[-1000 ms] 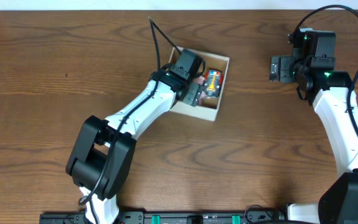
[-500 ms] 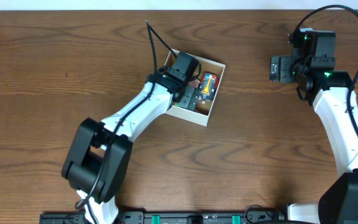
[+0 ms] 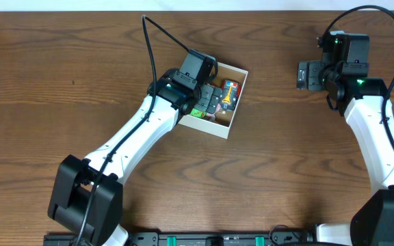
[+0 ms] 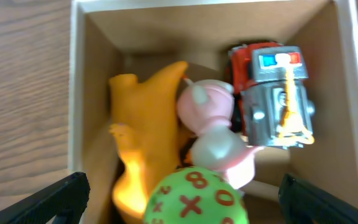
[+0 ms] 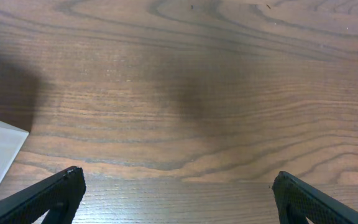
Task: Pack container
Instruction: 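Press the green ball down among the toys with the left gripper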
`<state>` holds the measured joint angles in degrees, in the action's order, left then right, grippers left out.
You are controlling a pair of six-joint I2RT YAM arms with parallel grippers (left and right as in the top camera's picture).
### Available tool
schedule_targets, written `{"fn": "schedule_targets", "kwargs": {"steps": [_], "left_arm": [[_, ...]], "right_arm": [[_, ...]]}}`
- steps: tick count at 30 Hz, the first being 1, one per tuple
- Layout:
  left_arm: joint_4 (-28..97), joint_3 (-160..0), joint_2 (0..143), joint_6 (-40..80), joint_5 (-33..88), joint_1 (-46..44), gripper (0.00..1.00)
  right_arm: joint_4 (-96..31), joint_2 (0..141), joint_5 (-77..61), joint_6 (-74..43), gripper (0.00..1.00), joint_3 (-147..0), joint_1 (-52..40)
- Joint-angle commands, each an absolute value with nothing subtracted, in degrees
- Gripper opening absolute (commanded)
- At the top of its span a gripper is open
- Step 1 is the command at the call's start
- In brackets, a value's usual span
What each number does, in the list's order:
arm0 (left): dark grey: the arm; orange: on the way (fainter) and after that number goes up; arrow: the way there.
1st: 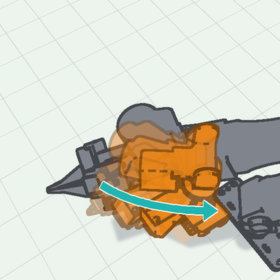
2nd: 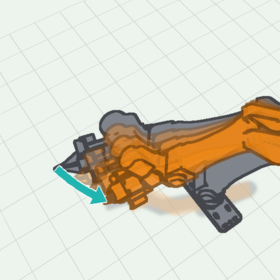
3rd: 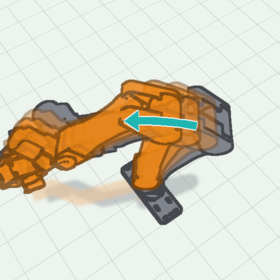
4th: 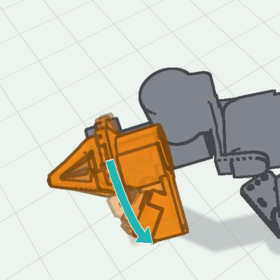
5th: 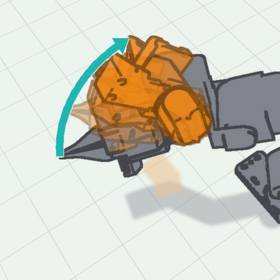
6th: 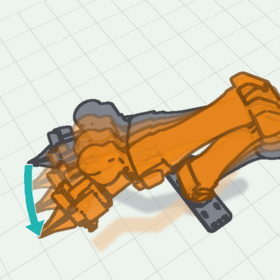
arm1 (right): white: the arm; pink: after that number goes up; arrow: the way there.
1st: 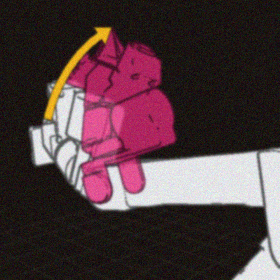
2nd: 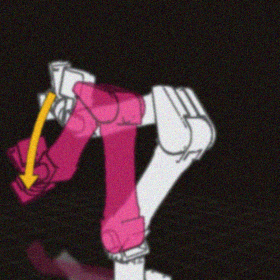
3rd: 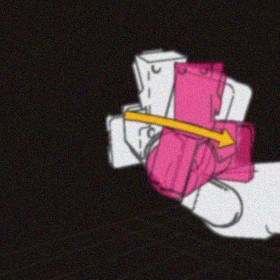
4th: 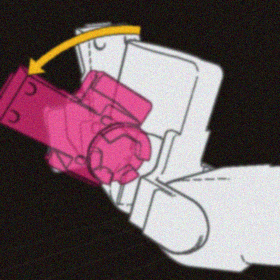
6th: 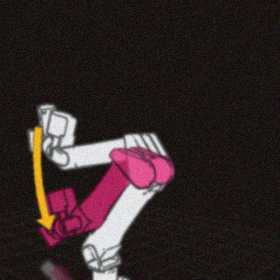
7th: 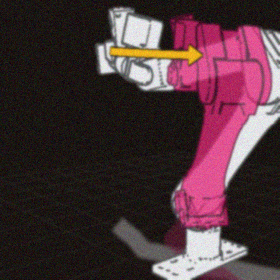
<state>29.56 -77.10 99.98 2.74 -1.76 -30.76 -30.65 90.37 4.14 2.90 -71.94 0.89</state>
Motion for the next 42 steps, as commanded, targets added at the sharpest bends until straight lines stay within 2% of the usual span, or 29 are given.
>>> {"fn": "schedule_targets", "kwargs": {"steps": [1,2,4,5,7,9,13,14,16,18,20,39,40,42], "left_arm": [[29.8,-76.9,99.2,2.4,0.6,-30.3,0.98],[30.1,-76.9,99.2,2.3,0.6,-30.3,0.99],[30.6,-76.9,99.2,2.1,0.6,-30.3,0.66],[30.9,-76.9,99.2,2.2,0.6,-30.3,0.43],[31.9,-76.9,99.2,2.2,0.6,-30.3,0.19],[33.4,-76.9,99.2,2.2,0.6,-30.3,0.09],[36.2,-76.8,99.2,2.2,0.6,-30.3,0.09],[36.5,-76.8,99.2,2.2,0.6,-30.3,0.17],[36.6,-76.8,99.2,2.2,0.6,-30.3,0.62],[36.6,-76.8,99.2,2.2,0.6,-30.3,0.86],[36.6,-76.8,99.2,2.2,0.6,-30.3,0.96],[36.9,-76.8,102.7,2.2,0.6,-30.3,0.93],[36.8,-76.8,103.2,2.2,0.6,-30.3,0.87],[36.5,-76.8,103.5,2.2,0.6,-30.3,0.64]], "right_arm": [[-30.7,89.9,4.5,2.0,0.99,-72.7,1.1],[-30.7,89.9,4.5,2.0,0.99,-72.7,1.1],[-30.7,89.9,4.5,2.0,0.99,-72.7,1.1],[-30.7,89.9,4.5,2.0,0.99,-72.7,1.1],[-30.7,89.9,4.5,2.0,0.99,-72.7,1.1],[-30.7,89.9,4.5,2.0,0.99,-72.7,1.1],[-30.7,89.9,4.5,2.0,0.99,-72.7,1.1],[-30.7,89.9,4.5,2.0,0.99,-72.7,1.1],[-30.7,89.9,4.5,2.0,0.99,-72.7,1.1],[-30.7,89.9,4.5,2.0,0.99,-72.7,1.1],[-30.7,89.9,4.5,2.0,0.99,-72.7,1.1],[-30.7,89.9,4.5,2.0,0.99,-72.7,1.1],[-30.7,89.9,4.5,2.0,0.99,-72.7,1.1],[-30.7,89.9,4.5,2.0,0.99,-72.7,1.1]]}}
